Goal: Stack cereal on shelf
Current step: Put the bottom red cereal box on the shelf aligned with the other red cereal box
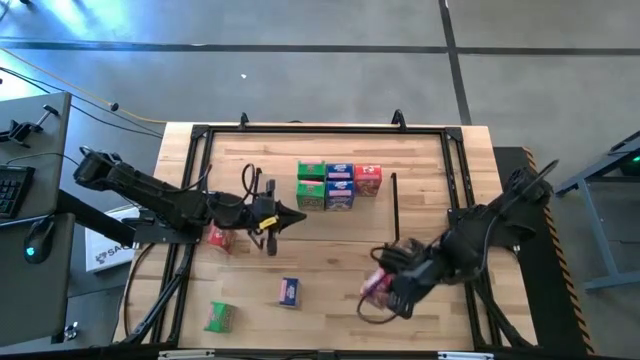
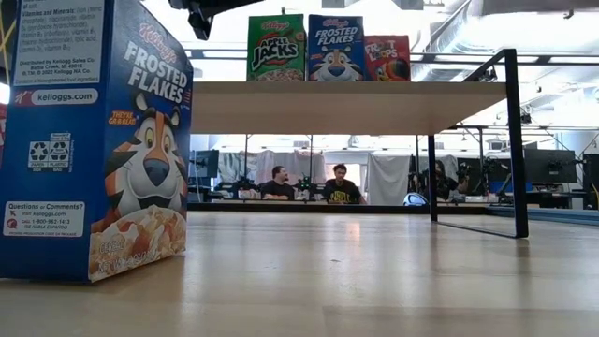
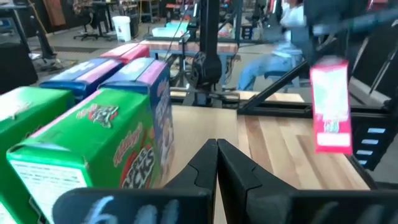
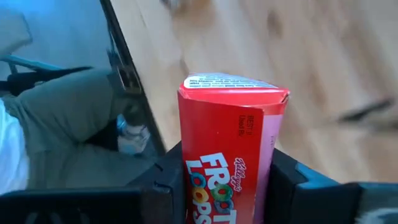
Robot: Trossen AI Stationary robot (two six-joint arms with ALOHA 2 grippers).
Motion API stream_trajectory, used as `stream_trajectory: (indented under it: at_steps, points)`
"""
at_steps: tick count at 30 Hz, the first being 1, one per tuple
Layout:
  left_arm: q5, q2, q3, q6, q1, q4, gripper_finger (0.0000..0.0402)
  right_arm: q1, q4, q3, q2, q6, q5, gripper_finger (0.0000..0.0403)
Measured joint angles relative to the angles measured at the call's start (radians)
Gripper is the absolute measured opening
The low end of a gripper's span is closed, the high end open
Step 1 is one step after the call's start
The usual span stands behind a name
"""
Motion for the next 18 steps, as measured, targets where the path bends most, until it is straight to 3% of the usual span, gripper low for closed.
stream_trajectory:
  at_steps: [9,18]
  points:
    - [0.065,-0.004,0.000,-0.008,0.034,-0.018,0.0003,-0.156,-0.235,0.206,0.000,-0.392,0.077,0.0122]
    - [0.099,-0.088,0.000,-0.008,0.037,-0.065,0.0003,-0.304,-0.379,0.279,0.000,-0.594,0.077,0.0122]
